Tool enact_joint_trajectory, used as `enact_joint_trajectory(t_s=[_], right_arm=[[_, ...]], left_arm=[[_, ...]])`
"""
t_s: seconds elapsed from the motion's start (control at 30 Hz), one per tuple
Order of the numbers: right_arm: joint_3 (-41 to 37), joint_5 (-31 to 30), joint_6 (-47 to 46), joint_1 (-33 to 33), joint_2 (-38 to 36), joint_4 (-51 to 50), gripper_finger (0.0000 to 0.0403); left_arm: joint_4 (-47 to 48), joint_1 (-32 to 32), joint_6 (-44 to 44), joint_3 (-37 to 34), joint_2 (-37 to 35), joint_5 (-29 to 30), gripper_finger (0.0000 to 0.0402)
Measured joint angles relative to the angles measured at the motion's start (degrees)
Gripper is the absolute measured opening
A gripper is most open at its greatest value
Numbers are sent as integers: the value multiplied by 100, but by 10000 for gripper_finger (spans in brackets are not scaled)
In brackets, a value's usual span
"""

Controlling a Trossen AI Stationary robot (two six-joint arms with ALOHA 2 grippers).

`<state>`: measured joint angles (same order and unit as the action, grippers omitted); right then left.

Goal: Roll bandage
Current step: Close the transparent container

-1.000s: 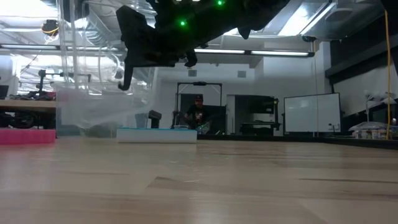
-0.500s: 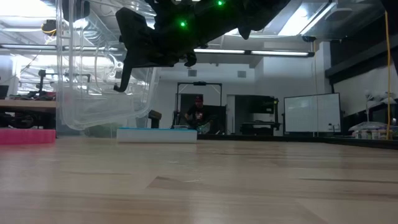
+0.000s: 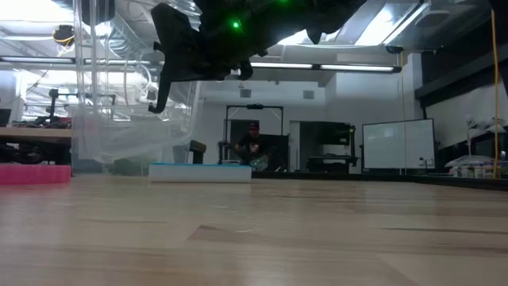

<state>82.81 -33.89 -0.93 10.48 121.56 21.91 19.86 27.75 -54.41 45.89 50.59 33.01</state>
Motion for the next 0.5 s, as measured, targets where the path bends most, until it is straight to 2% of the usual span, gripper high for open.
enact_joint_trajectory(t_s=[0.2, 0.5], right_arm=[[0, 9, -17, 0, -11, -177, 30], [13, 44, -35, 118, -114, -299, 28]], left_arm=[[1, -44, 72, 0, 0, 9, 19], [-638, -134, 1478, -11, -65, -15, 103]])
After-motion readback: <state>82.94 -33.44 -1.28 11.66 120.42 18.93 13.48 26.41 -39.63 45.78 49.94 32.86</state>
